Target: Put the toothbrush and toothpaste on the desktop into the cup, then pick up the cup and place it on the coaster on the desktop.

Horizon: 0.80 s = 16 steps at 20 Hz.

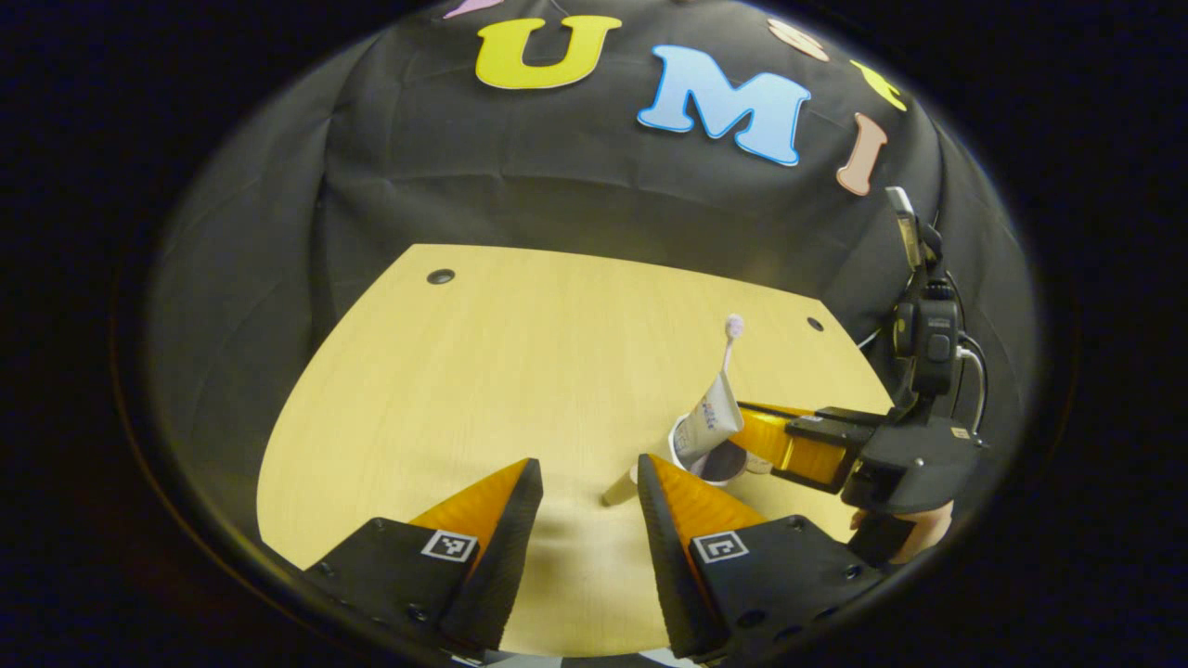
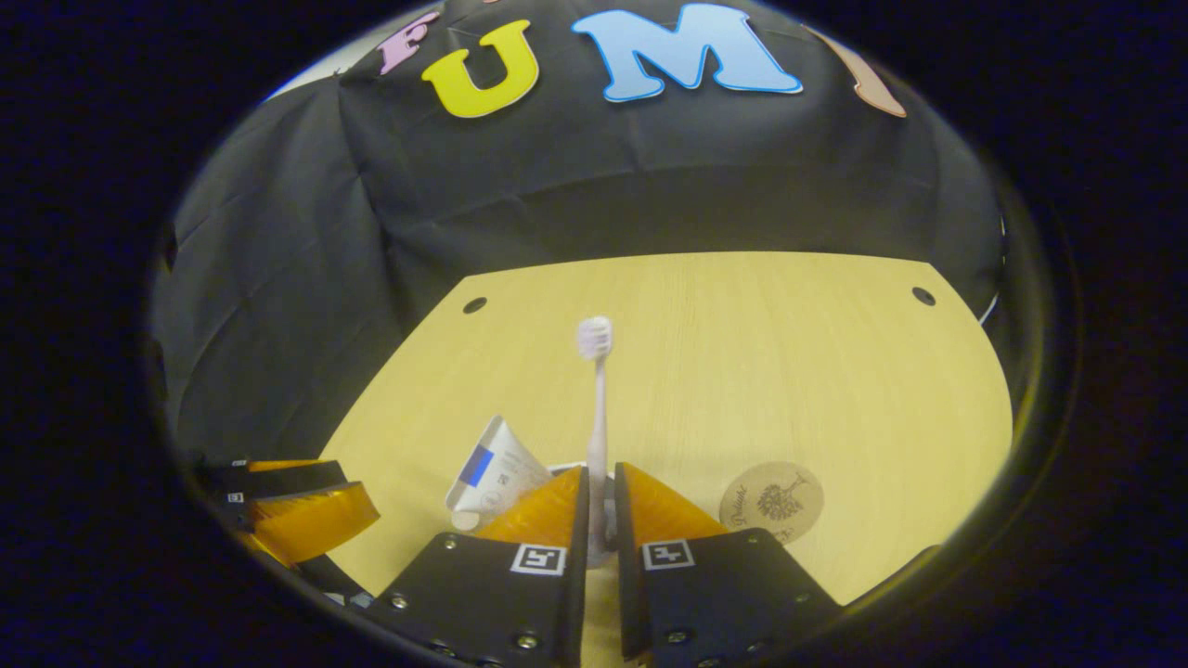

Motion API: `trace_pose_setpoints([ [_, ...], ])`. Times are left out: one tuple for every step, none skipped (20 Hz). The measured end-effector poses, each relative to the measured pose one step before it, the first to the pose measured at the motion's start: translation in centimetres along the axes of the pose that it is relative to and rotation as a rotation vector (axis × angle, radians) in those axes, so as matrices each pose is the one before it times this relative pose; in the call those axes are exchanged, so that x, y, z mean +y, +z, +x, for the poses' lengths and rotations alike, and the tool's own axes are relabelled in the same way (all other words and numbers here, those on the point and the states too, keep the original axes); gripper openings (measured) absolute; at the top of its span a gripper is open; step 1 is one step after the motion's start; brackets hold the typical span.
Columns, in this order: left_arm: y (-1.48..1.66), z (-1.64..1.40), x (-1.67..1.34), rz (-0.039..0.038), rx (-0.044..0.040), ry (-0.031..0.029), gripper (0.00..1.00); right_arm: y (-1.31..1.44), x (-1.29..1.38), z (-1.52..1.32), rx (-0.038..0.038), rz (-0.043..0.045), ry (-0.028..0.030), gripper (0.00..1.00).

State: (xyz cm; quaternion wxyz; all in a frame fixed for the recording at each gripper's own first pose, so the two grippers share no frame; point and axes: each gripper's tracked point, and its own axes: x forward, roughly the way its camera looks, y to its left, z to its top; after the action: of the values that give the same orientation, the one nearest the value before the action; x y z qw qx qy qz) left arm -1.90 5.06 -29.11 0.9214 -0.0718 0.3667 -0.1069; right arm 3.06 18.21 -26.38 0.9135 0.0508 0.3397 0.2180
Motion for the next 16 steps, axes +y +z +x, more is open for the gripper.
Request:
trace_pose_setpoints([
  [0.07,0.33,-0.303,0.00327,0.00369,-0.00512,0.7,-0.364,-0.001,-0.304,0.00719,-0.00231,0.00127,0.16],
  [0.092,0.297,-0.48,0.00636,0.00157,-0.01089,0.7,-0.362,0.107,-0.402,0.00454,0.00099,0.00415,0.16],
  [-0.015,0.096,-0.406,0.00793,0.00249,-0.01234,0.7,-0.262,-0.006,-0.357,0.00405,0.00273,0.00494,0.16],
  [-0.062,0.13,-0.28,0.01114,0.00253,-0.01586,0.7,-0.125,0.032,-0.313,0.0033,0.00153,0.00376,0.16],
  [0.025,0.206,-0.412,0.01545,0.00329,-0.02293,0.7,-0.11,-0.154,-0.371,0.00412,0.00249,0.00179,0.16],
  [-0.089,0.242,-0.638,0.02149,0.00557,-0.03292,0.7,-0.043,-0.208,-0.374,0.00326,0.00445,-0.00055,0.16],
  [-0.167,-0.019,-0.666,0.03036,0.00819,-0.04186,0.7,-0.157,-0.305,-0.437,0.00055,0.00796,-0.00227,0.16],
  [-0.259,0.029,-0.725,0.04067,0.01705,-0.04047,0.7,-0.064,-0.296,-0.424,0.0,0.01062,-0.00405,0.16],
  [-0.146,0.112,-0.33,0.05109,0.02298,-0.03412,0.7,-0.179,-0.474,-0.344,-0.00002,0.01207,-0.00696,0.16],
  [-0.207,0.274,-0.003,0.06039,0.02474,-0.02575,0.7,-0.061,-0.466,-0.295,-0.00049,0.01238,-0.00776,0.16],
  [-0.288,0.117,0.18,0.06576,0.02999,-0.01569,0.7,-0.177,-0.554,-0.35,-0.00162,0.01272,-0.01181,0.16],
  [-0.255,0.288,0.087,0.06649,0.02941,-0.00963,0.7,-0.099,-0.705,-0.386,-0.00183,0.01336,-0.01256,0.15],
  [-0.369,0.189,0.15,0.06291,0.02987,-0.01353,0.66,-0.192,-0.786,-0.274,-0.00027,0.01584,-0.01541,0.15],
  [-0.298,0.426,-0.109,0.05802,0.02903,-0.02251,0.7,-0.124,-0.705,-0.376,-0.00161,0.02005,-0.01444,0.15],
  [-0.346,0.491,-0.254,0.05055,0.02677,-0.03295,0.7,-0.199,-0.828,-0.263,-0.00254,0.02266,-0.01619,0.15],
  [-0.103,0.273,-0.416,0.04424,0.02777,-0.0311,0.7,-0.062,-0.771,-0.376,-0.00406,0.02388,-0.01695,0.15],
])
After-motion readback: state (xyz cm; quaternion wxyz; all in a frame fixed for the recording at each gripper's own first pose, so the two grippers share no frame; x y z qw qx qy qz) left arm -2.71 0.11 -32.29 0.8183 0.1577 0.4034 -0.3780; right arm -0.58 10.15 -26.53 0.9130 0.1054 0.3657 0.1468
